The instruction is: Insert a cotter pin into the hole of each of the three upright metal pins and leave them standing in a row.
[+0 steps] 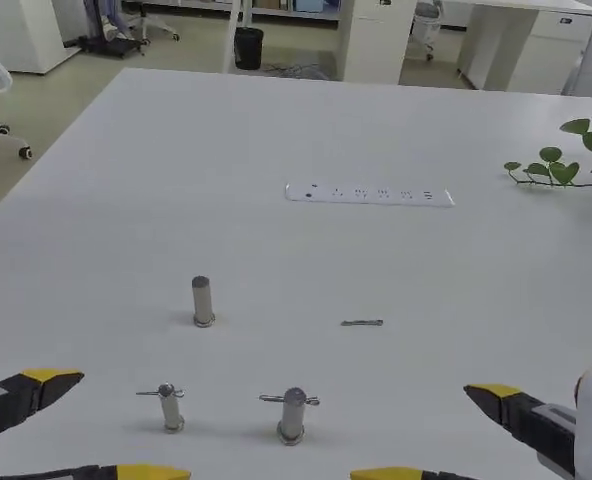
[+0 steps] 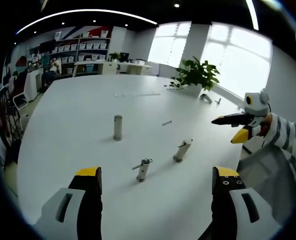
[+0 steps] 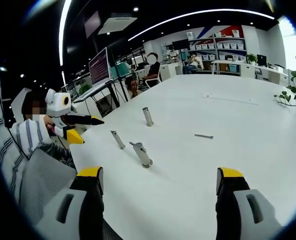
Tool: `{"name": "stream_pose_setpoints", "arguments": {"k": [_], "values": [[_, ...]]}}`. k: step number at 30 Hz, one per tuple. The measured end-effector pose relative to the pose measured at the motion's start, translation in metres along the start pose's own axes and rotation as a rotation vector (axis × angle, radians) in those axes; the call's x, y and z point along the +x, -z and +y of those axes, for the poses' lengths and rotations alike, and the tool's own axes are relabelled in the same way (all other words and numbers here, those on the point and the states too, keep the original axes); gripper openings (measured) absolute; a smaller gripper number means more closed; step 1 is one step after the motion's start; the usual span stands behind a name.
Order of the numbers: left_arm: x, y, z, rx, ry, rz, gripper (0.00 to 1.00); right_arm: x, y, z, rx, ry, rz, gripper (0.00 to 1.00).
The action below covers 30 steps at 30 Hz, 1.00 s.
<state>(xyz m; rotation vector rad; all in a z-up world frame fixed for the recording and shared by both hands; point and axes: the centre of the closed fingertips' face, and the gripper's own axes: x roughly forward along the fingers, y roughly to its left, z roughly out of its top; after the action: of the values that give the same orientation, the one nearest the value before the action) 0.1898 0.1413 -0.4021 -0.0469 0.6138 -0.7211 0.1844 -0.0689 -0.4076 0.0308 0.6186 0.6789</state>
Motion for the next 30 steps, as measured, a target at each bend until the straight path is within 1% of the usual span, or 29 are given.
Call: {"name": "stream_pose_setpoints", "arguments": {"k": [3, 7, 12, 17, 22, 27, 28, 30], "values": [[0.003, -0.01, 0.004, 0.008, -0.002, -0.013, 0.89, -0.002, 0.0, -0.001, -0.001, 0.002, 0.001, 0.92], [0.01, -0.019, 0.007, 0.029, 0.0, -0.012, 0.89, -0.004, -0.003, -0.002, 0.006, 0.008, -0.009, 0.91], [0.018, -0.031, 0.009, 0.045, 0.013, -0.019, 0.89, -0.006, -0.005, -0.003, 0.015, 0.011, -0.021, 0.91], [0.027, -0.039, 0.011, 0.075, 0.024, -0.004, 0.89, -0.009, -0.008, -0.006, 0.016, 0.016, -0.029, 0.91], [0.036, -0.046, 0.016, 0.093, 0.026, 0.0, 0.88, -0.011, -0.007, -0.009, 0.026, 0.031, -0.036, 0.91], [0.048, -0.053, 0.022, 0.124, 0.018, 0.005, 0.86, -0.013, -0.006, -0.008, 0.029, 0.028, -0.035, 0.91], [0.05, -0.053, 0.022, 0.133, 0.02, 0.009, 0.86, -0.013, -0.005, -0.007, 0.03, 0.027, -0.033, 0.9], [0.056, -0.053, 0.026, 0.148, 0.013, 0.031, 0.84, -0.012, -0.003, -0.007, 0.032, 0.025, -0.027, 0.9]]}}
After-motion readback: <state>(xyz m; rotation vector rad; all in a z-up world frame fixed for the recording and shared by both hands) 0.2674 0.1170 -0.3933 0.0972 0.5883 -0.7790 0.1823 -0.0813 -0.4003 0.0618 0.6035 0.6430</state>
